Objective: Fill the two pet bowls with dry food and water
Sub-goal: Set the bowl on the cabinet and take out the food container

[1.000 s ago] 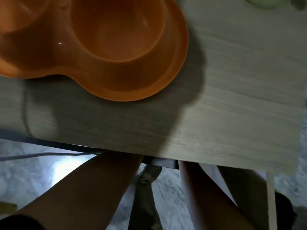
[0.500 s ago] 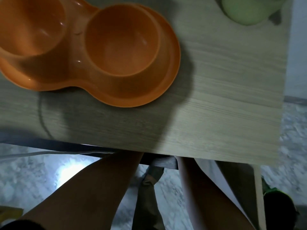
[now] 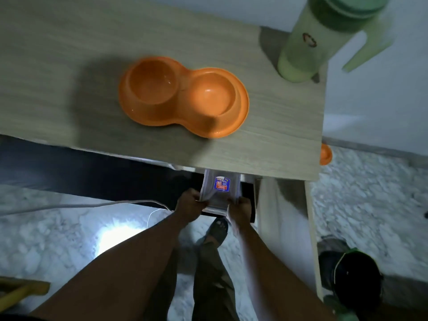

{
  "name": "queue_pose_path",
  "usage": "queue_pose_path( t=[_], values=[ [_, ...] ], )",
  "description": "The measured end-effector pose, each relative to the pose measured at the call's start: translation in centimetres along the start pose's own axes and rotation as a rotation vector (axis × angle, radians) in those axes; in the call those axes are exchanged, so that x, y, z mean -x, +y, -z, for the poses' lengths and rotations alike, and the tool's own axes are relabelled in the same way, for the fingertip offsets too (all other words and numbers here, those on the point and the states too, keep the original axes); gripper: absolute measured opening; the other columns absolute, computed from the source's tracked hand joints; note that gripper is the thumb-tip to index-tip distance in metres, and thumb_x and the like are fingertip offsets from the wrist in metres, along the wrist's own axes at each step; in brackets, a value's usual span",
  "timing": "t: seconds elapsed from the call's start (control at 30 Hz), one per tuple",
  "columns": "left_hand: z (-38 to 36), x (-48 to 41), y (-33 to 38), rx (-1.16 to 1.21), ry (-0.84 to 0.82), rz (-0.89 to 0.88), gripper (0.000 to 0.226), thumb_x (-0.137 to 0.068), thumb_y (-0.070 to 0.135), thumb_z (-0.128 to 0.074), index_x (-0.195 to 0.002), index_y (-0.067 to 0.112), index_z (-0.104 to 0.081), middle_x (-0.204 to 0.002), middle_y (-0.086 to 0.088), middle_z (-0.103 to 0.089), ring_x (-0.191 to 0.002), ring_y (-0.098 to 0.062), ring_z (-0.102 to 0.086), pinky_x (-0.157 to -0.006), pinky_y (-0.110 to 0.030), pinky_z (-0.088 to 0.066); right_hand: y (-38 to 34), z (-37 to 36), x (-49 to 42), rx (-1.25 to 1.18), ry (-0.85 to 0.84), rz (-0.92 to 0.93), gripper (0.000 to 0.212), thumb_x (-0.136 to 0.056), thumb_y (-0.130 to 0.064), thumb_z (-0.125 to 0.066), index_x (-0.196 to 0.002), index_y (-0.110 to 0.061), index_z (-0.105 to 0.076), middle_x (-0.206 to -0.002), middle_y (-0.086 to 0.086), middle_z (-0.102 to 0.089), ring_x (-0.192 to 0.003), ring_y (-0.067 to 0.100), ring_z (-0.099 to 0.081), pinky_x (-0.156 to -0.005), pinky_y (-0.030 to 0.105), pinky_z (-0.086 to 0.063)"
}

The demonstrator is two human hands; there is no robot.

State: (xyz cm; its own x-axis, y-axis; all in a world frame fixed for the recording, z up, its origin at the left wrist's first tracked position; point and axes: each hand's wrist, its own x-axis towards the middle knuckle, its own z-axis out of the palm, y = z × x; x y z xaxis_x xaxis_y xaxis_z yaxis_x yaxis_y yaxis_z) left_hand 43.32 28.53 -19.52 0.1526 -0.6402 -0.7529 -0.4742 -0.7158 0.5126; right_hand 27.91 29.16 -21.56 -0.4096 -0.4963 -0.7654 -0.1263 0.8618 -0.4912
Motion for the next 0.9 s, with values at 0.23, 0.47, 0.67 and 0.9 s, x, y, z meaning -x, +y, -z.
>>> queue_pose_path(
  t=[0.23, 0.47, 0.67, 0.9],
  values=[
    [5.8, 6.7, -1.8, 0.045, -0.078, 0.027, 0.027, -0.075, 0.016, -0.088, -0.089, 0.012, -0.066, -0.095, -0.011, -0.073, -0.077, -0.021, -0.065, -0.064, -0.026, -0.051, 2.9, -0.9, 8.6, -0.132, 0.044, 0.034, 0.028, -0.072, -0.030, -0.076, -0.088, -0.010, -0.066, -0.087, 0.016, -0.071, -0.073, 0.033, -0.069, -0.065, 0.042, -0.059],
    [12.0, 12.5, -4.5, 0.149, -0.089, -0.024, 0.033, -0.064, 0.022, -0.094, -0.084, 0.015, -0.068, -0.092, -0.006, -0.074, -0.084, -0.025, -0.072, -0.077, -0.043, -0.063, -0.5, -1.3, 19.4, -0.212, 0.001, 0.114, 0.013, -0.086, -0.007, -0.071, -0.087, -0.012, -0.059, -0.090, 0.013, -0.068, -0.080, 0.026, -0.066, -0.078, 0.042, -0.058],
    [17.8, 16.4, -5.3, 0.319, 0.073, -0.102, 0.037, -0.059, 0.032, -0.092, -0.074, 0.010, -0.066, -0.080, -0.010, -0.073, -0.070, -0.028, -0.071, -0.068, -0.043, -0.063, -4.0, -2.8, 24.6, -0.133, -0.078, 0.265, 0.022, -0.086, -0.016, -0.074, -0.100, -0.005, -0.060, -0.096, 0.017, -0.072, -0.076, 0.025, -0.068, -0.068, 0.038, -0.058],
    [24.0, 20.8, -4.2, 0.490, 0.283, -0.176, 0.032, -0.067, 0.028, -0.094, -0.062, 0.017, -0.064, -0.060, 0.001, -0.069, -0.065, -0.023, -0.070, -0.070, -0.044, -0.063, -7.4, -5.3, 28.6, -0.058, -0.240, 0.326, 0.028, -0.090, -0.023, -0.071, -0.106, -0.007, -0.056, -0.104, 0.016, -0.069, -0.089, 0.031, -0.068, -0.078, 0.050, -0.059]
  ],
)
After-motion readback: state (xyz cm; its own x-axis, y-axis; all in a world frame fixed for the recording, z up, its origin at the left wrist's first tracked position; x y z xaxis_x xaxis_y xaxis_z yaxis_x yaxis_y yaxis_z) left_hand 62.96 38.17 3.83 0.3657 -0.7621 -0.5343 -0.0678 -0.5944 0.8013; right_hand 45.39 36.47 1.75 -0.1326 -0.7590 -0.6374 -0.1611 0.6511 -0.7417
